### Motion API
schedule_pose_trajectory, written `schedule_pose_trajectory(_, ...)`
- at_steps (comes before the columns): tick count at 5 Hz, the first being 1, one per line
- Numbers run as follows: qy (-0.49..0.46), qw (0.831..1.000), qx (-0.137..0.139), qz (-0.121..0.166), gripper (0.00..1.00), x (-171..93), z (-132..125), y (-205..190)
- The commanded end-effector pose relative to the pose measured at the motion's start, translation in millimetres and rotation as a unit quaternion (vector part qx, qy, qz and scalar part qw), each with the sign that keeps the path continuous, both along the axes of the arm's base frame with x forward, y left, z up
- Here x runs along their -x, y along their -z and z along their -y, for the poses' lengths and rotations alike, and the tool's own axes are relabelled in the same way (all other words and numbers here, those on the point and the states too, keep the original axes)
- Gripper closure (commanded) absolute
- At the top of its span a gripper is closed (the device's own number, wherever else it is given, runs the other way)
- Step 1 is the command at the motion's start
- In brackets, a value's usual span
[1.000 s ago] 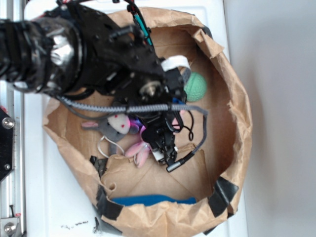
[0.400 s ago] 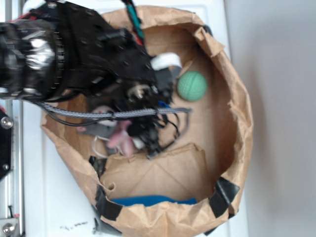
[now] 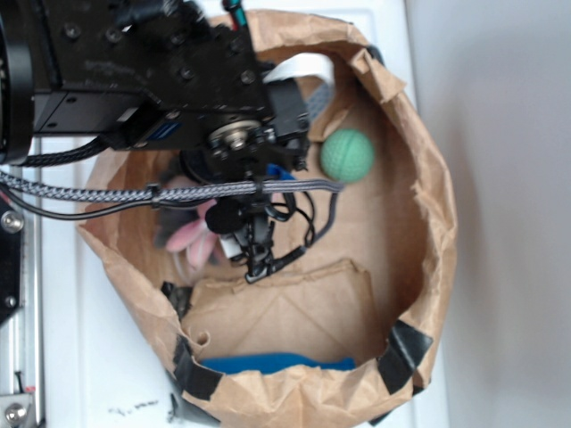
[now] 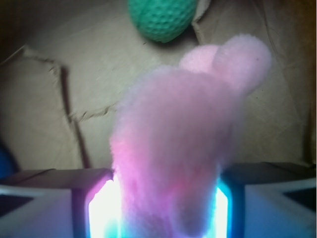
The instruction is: Grab the pink bunny.
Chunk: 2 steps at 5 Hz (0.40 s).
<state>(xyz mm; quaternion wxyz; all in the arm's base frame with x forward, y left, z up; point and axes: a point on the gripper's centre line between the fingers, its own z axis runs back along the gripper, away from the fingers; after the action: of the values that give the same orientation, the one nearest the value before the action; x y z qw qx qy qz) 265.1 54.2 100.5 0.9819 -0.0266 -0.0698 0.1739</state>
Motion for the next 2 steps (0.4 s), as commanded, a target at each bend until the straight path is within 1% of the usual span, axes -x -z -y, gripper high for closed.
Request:
schedule_pose_trajectory(1, 0.033, 0.997, -0.063, -0.010, 1.00, 4, -16, -64)
schedule_pose_trajectory(2, 0.066, 0.995, -0.080, -0.012, 1.00, 3, -1, -85)
